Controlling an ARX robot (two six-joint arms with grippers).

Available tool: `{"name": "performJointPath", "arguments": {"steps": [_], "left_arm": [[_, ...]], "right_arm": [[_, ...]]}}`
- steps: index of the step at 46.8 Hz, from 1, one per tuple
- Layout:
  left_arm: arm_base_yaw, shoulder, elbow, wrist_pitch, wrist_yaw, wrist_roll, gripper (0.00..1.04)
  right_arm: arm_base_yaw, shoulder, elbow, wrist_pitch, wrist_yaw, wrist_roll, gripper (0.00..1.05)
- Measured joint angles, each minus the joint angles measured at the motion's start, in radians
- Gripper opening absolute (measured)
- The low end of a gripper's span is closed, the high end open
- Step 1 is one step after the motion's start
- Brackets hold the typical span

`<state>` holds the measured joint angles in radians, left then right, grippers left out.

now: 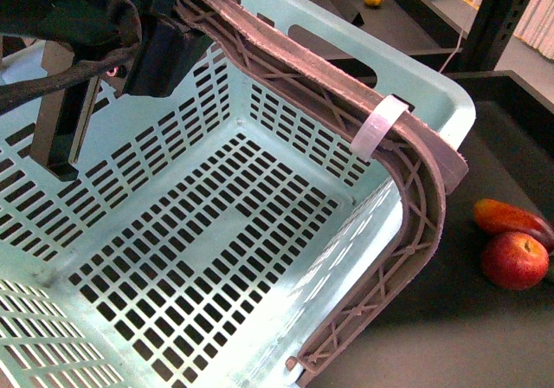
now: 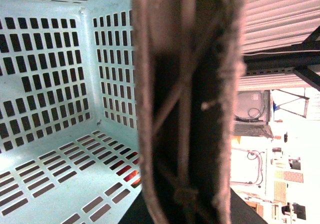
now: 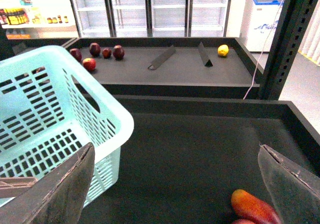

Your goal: Pick apple with right arm and hold basket with left

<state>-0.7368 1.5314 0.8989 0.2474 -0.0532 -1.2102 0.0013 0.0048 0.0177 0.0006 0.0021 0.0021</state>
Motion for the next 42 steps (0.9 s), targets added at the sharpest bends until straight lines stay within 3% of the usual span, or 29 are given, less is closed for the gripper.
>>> {"name": "performJointPath", "arguments": {"steps": [28, 32, 35, 38, 42], "left_arm": [[-0.006, 0.023, 0.011, 0.015, 0.023, 0.053, 0.06], [-0.006, 0.023, 0.011, 0.015, 0.023, 0.055, 0.06], [-0.006, 0.023, 0.014, 0.016, 0.024, 0.055, 0.06], [-0.006, 0.023, 0.014, 0.016, 0.026, 0.055, 0.06], [-0.006, 0.023, 0.014, 0.016, 0.024, 0.055, 0.06]], "right_arm": [[0.0, 0.0, 0.0, 0.0, 0.0, 0.0, 0.96], [0.05, 0.141, 0.101, -0.247, 0.17, 0.171, 0.96], [0.05, 0.292, 0.167, -0.395, 0.211, 0.355, 0.96], [0.034, 0.385, 0.173, -0.389, 0.203, 0.44, 0.96], [-0.041, 0.553, 0.175, -0.249, 0.115, 0.47, 0.96]]}}
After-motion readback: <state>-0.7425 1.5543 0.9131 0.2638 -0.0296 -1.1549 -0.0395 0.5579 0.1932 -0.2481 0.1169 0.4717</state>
